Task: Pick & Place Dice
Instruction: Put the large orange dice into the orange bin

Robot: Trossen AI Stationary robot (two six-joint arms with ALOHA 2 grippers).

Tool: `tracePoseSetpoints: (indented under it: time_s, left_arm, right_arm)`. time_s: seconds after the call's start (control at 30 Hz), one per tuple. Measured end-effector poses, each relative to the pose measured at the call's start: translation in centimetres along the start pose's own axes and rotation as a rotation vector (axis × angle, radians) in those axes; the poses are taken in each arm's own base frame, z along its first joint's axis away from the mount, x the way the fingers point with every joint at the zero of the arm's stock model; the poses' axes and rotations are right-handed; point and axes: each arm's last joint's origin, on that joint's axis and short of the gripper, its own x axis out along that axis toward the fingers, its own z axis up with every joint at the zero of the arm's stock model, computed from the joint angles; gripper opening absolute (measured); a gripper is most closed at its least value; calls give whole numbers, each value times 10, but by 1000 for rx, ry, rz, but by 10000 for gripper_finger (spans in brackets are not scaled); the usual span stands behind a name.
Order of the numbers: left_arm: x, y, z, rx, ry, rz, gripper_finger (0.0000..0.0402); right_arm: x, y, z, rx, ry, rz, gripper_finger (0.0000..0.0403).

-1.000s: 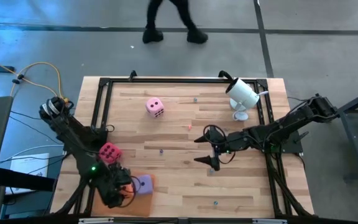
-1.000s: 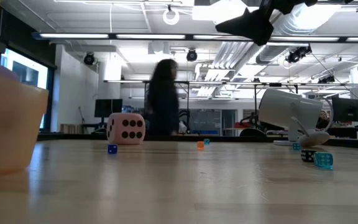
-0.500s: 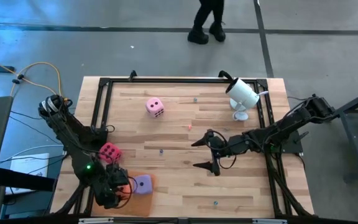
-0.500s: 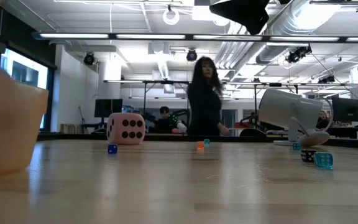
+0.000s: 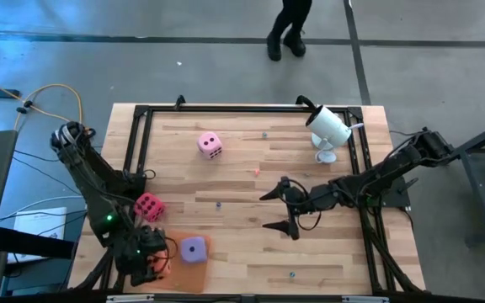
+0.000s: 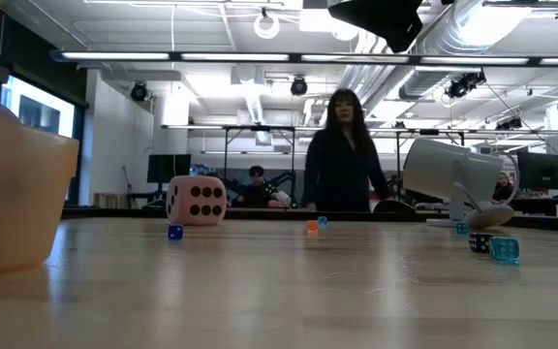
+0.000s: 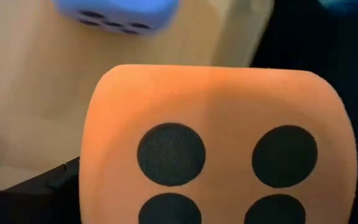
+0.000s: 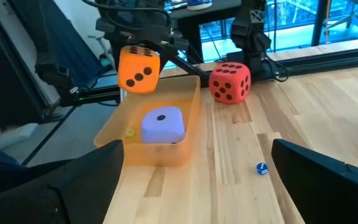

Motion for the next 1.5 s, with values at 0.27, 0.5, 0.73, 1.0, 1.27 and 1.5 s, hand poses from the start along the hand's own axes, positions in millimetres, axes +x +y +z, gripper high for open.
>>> tracePoseSetpoints:
  time_s: [0.27,0.5,0.73,1.0,1.27,1.5]
  left_arm:
    - [17,10,-4,-32,76,157,400]
    - [21,11,-1,59,82,164,400]
    - [21,11,3,151,42,174,400]
    - [20,12,6,35,-80,205,400]
    - [20,13,6,-14,-84,207,400]
    - [21,10,2,106,-71,186,400]
  right_arm:
    - [0,0,1,7,-6,4,398]
    - [0,0,1,7,-6,2,398]
    - [0,0,1,6,-6,2,398]
    - [0,0,0,3,5,-1,398]
    - [0,0,-1,3,7,-2,398]
    - [0,0,-1,3,7,-2,398]
